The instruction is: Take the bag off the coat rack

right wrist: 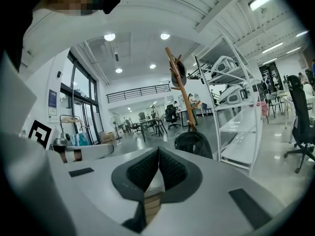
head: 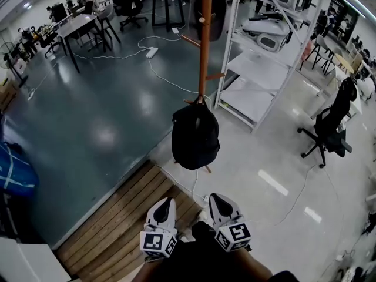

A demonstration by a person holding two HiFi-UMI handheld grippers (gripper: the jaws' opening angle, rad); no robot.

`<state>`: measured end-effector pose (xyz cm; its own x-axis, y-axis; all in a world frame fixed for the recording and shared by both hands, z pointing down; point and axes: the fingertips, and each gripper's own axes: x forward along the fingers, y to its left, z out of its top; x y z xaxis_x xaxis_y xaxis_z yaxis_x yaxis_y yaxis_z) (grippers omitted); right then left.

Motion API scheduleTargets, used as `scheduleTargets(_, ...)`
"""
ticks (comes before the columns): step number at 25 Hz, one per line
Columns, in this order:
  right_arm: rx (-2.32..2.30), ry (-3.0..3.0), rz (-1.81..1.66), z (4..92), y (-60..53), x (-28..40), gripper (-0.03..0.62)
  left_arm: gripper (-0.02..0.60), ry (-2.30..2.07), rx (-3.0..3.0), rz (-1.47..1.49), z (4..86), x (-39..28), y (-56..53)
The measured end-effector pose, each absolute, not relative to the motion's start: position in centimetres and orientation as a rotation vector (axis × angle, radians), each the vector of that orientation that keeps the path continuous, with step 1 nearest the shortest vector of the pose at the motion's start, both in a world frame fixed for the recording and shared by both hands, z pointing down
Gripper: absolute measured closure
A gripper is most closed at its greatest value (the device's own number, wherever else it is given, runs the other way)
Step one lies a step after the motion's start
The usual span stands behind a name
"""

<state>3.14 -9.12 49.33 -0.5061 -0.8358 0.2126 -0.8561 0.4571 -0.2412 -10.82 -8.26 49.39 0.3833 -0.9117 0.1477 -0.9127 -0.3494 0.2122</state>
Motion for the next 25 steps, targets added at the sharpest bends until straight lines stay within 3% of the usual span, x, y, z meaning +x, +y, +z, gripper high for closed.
scheduleTargets(10,1.395,-2.676,0.485,49.3,-17.3,6.6,0.582,0.563,-1.684,2.362,0.017,48.5,-6.5,-15.2)
scheduleTargets(25,1.352,-2.699,0.527,50.0,-22.0,7.8,0.582,0.563,-1.723,2.356,0.079,48.1,-5.7,-19.3)
